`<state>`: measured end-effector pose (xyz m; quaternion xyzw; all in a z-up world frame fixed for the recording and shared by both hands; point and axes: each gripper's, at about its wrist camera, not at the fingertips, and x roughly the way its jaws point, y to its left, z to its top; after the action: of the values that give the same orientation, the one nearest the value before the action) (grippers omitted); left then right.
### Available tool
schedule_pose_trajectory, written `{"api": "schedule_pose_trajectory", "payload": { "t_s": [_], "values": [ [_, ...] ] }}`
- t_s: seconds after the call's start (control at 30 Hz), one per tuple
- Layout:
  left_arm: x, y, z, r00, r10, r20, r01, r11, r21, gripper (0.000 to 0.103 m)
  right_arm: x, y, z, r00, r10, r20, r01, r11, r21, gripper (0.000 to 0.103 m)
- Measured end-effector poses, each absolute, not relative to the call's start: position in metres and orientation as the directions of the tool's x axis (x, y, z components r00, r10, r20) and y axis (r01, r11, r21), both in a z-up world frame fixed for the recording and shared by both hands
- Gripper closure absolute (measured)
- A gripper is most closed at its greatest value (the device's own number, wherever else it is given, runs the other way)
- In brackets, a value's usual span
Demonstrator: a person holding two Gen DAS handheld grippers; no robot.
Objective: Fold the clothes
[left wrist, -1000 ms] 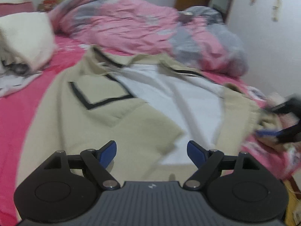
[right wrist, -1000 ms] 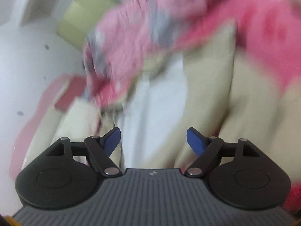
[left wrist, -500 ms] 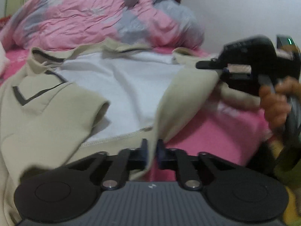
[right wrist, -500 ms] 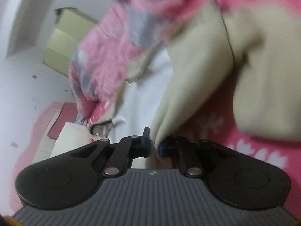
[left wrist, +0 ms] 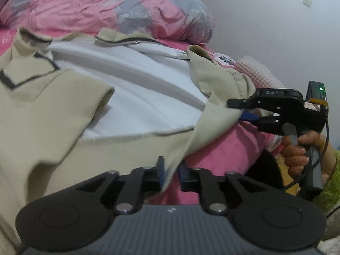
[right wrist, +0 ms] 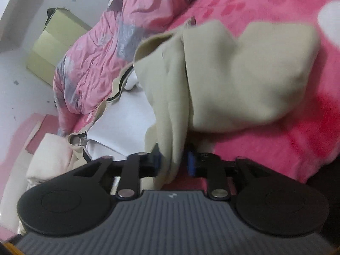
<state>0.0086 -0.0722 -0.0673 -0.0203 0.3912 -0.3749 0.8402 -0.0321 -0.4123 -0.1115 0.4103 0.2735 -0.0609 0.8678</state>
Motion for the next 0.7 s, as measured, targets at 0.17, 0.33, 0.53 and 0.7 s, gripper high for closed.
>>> {"api": "schedule_pose_trajectory", "payload": {
  "t_s": [0.17,0.33,0.53,0.7],
  "values": [
    [-0.012,-0.046,-0.053,0.459,-0.634,-0.623,0.598,0.738,-0.311,0.058,-0.05,-0.409,-0.076,0.838,0.003,-0.545,0.349,0.765,0.541,0.056],
    [-0.034,-0.017,-0.036,0.533,-0.591,-0.605,0.567,0.781,-0.263,0.046,-0.068,-0.397,-0.052,0.874,-0.023,-0.486,0.295,0.819,0.493,0.055],
    [-0.042,0.024,-0.017,0.702,-0.409,-0.583,0.408,0.902,-0.142,0.03,-0.029,-0.351,-0.055,0.867,0.245,-0.435,0.068,0.805,0.589,0.053],
    [-0.028,0.067,-0.024,0.777,-0.169,-0.607,0.12,0.985,-0.12,0.02,0.006,-0.311,-0.067,0.794,0.415,-0.444,-0.033,0.759,0.65,0.052]
  ]
}}
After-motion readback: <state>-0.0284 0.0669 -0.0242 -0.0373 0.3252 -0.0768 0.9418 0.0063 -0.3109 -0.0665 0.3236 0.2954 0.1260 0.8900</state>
